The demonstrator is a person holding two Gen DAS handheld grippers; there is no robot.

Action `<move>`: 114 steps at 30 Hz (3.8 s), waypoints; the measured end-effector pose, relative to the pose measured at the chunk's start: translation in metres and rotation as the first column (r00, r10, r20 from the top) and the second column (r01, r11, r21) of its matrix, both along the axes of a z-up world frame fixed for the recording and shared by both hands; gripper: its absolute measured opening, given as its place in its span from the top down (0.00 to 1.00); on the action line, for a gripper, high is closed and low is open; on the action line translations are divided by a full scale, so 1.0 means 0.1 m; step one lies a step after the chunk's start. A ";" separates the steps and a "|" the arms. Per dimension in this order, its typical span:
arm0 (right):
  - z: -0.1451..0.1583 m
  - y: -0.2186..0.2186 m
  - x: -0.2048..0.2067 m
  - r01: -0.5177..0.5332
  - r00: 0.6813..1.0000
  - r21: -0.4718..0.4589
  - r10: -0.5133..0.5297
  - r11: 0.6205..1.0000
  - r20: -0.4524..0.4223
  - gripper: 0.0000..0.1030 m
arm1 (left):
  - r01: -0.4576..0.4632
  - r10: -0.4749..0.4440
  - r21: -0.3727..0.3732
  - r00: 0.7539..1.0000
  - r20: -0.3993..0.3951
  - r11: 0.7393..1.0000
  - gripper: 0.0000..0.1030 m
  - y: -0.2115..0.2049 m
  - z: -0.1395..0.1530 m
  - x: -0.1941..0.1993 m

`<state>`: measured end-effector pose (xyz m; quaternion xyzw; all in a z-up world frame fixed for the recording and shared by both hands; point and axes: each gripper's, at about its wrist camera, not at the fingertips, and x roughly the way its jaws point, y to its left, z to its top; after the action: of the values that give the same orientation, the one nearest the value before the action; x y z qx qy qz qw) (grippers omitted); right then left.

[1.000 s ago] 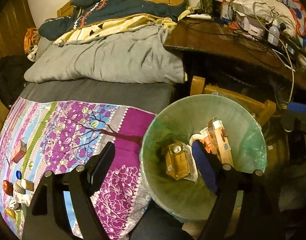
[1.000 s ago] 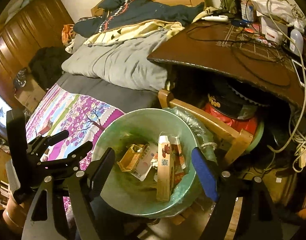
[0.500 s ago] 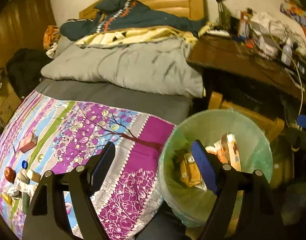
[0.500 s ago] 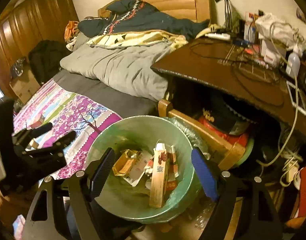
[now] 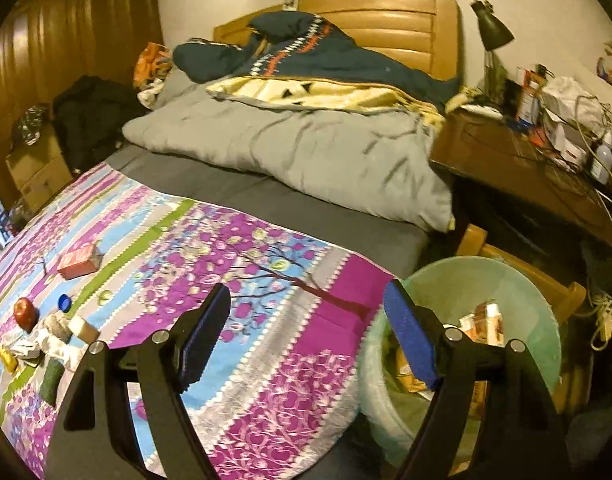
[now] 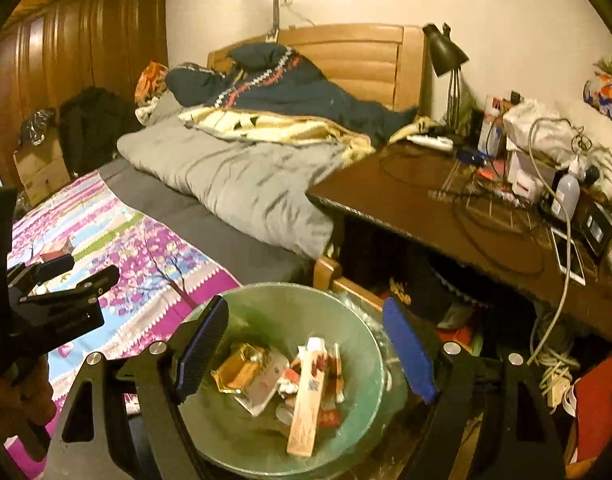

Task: Collect trash
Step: 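Move both open grippers back over the remaining trash on the bed, then grasp the green scrubber with the left gripper while the right grasps the white printed wrapper, then carry the green scrubber and white wrapper with both grippers over the green bin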

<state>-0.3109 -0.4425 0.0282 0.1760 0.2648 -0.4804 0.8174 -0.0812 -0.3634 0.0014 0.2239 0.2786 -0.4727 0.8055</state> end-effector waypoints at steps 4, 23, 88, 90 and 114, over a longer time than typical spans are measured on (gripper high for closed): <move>0.03 0.06 0.12 -0.009 1.000 -0.027 0.010 1.000 0.019 0.19 | -0.083 0.084 -0.026 0.996 0.034 0.996 0.23 0.17 0.02 0.19; -0.11 1.04 2.28 -0.474 0.880 -0.084 0.476 0.877 0.004 0.15 | -0.620 0.620 0.003 0.784 -0.005 0.784 0.19 2.07 -0.34 1.89; -0.68 3.25 6.92 -0.956 0.027 0.292 0.994 -0.005 0.103 0.64 | -0.788 0.780 0.100 0.570 -0.258 0.608 0.88 4.71 -0.93 2.49; -0.47 3.17 6.59 -0.963 0.052 0.270 0.986 0.008 0.158 0.64 | -0.786 0.776 0.078 0.581 -0.245 0.613 0.88 4.66 -0.84 2.47; -0.45 2.81 3.51 -0.897 0.374 0.337 0.898 0.286 0.233 0.64 | -0.784 0.795 0.134 0.603 -0.071 0.606 0.88 3.95 -0.35 1.89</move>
<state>0.0404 -0.1617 -0.0165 0.1637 0.4124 0.1274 0.8871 0.1077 0.0319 -0.0335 0.0838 0.4187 -0.0684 0.9017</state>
